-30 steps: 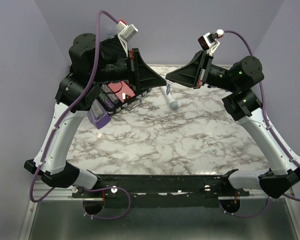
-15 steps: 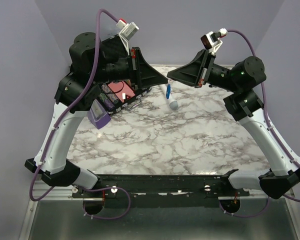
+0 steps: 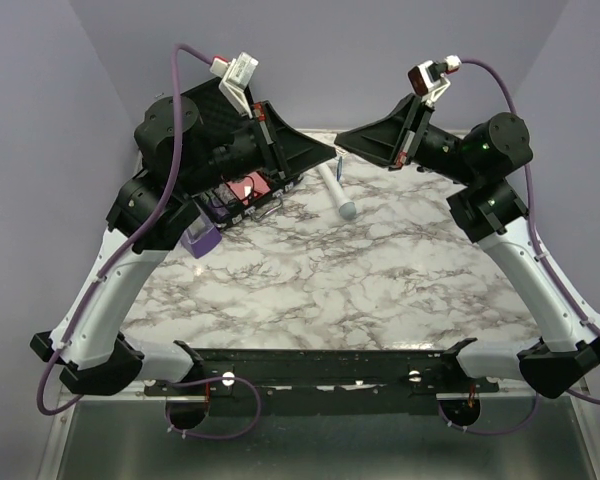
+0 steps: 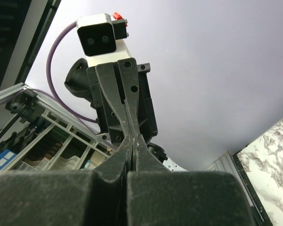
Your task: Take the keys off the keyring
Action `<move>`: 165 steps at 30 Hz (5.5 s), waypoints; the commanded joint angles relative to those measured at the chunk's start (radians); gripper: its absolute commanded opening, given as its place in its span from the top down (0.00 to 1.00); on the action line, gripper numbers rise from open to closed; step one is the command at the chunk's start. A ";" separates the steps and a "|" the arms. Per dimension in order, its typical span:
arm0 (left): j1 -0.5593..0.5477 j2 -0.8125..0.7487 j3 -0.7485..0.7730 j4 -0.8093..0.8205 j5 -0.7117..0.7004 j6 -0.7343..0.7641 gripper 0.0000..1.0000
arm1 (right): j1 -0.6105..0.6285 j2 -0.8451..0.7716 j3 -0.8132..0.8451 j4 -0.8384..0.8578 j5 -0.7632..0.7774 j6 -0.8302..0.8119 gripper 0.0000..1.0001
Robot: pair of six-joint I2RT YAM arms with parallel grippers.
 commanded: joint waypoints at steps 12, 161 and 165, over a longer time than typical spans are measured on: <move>-0.170 -0.063 -0.092 0.082 -0.473 -0.161 1.00 | 0.007 -0.041 -0.055 -0.022 0.138 -0.007 0.99; 0.079 0.109 0.069 -0.107 -0.611 -0.172 1.00 | 0.000 0.119 0.063 -0.105 0.408 -0.038 0.99; 0.040 0.132 0.111 -0.129 -0.643 -0.161 1.00 | 0.000 0.096 0.048 -0.115 0.425 -0.041 0.99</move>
